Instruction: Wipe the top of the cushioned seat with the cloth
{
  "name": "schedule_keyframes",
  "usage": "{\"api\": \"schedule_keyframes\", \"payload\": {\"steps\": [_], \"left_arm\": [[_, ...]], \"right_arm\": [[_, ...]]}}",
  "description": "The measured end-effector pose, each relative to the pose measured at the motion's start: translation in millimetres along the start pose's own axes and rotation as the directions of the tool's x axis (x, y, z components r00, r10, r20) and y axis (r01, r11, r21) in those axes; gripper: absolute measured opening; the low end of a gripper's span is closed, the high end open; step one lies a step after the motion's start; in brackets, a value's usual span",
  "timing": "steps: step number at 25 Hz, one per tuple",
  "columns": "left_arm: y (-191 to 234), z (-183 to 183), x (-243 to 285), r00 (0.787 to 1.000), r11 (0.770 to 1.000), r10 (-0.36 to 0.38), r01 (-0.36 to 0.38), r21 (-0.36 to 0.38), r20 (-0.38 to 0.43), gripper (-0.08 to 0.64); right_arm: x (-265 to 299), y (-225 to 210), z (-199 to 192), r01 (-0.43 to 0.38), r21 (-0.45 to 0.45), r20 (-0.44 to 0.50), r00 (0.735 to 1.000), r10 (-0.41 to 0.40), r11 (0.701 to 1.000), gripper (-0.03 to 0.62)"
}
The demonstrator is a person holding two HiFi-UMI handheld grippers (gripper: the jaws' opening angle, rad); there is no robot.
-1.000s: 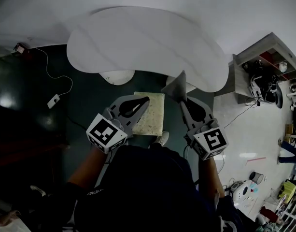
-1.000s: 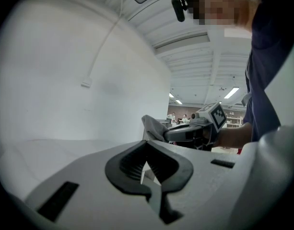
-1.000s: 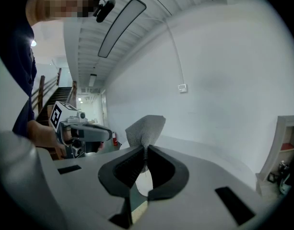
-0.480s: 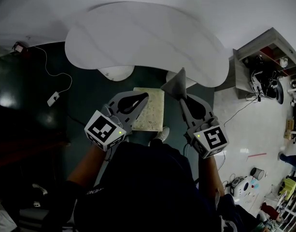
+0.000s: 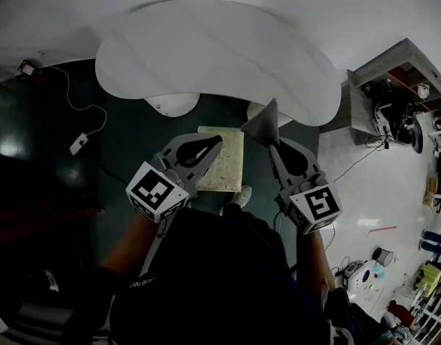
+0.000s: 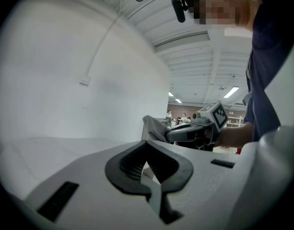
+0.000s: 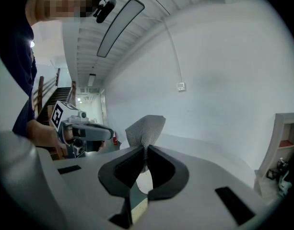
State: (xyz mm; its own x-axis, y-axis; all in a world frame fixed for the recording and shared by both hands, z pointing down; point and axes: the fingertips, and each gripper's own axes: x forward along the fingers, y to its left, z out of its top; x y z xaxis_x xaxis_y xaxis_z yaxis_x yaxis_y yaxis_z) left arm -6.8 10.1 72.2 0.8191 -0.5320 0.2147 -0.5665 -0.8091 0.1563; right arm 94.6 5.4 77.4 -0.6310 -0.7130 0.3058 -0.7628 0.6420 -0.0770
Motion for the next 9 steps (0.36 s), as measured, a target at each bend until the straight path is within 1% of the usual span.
{"api": "schedule_keyframes", "payload": {"steps": [9], "left_arm": [[-6.5, -1.2, 2.8, 1.000, 1.000, -0.002, 0.001, -0.009, -0.006, 0.008]], "right_arm": [[-4.5, 0.0, -1.8, -0.004, -0.003, -0.012, 1.000, 0.004, 1.000, 0.040]]}}
